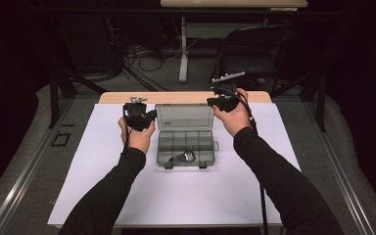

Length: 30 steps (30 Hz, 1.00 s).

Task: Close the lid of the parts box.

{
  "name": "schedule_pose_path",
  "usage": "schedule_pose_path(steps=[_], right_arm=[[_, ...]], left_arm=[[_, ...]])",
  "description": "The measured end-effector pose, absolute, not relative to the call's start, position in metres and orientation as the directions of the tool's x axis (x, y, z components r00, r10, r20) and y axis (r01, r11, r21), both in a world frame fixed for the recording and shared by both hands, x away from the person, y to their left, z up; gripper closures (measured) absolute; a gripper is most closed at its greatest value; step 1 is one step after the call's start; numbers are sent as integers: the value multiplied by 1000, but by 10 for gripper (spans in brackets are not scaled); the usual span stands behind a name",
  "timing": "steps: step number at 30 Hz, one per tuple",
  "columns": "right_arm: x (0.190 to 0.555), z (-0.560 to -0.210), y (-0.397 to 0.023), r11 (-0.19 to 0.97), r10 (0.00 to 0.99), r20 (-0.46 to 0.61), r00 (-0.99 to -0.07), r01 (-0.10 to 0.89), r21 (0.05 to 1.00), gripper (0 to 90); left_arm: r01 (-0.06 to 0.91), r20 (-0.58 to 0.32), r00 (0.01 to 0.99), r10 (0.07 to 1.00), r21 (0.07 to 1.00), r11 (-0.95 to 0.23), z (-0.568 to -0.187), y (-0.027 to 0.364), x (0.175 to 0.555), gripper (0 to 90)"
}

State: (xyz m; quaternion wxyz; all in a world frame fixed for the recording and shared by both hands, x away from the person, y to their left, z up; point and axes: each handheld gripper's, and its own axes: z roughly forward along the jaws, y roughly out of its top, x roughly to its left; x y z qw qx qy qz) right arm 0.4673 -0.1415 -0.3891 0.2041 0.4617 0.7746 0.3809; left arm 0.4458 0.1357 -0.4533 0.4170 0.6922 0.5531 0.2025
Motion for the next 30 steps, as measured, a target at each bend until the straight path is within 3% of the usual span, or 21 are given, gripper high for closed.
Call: schedule_pose_path(steps=[15, 30], right_arm=[[498, -399, -125, 286, 899, 11, -439, 603, 745, 900], [501, -410, -117, 306, 882, 31, -469, 624, 719, 900]], left_arm=[[592, -172, 310, 935, 804, -49, -454, 136, 442, 893], [596, -189, 320, 928, 802, -42, -454, 138, 437, 887]])
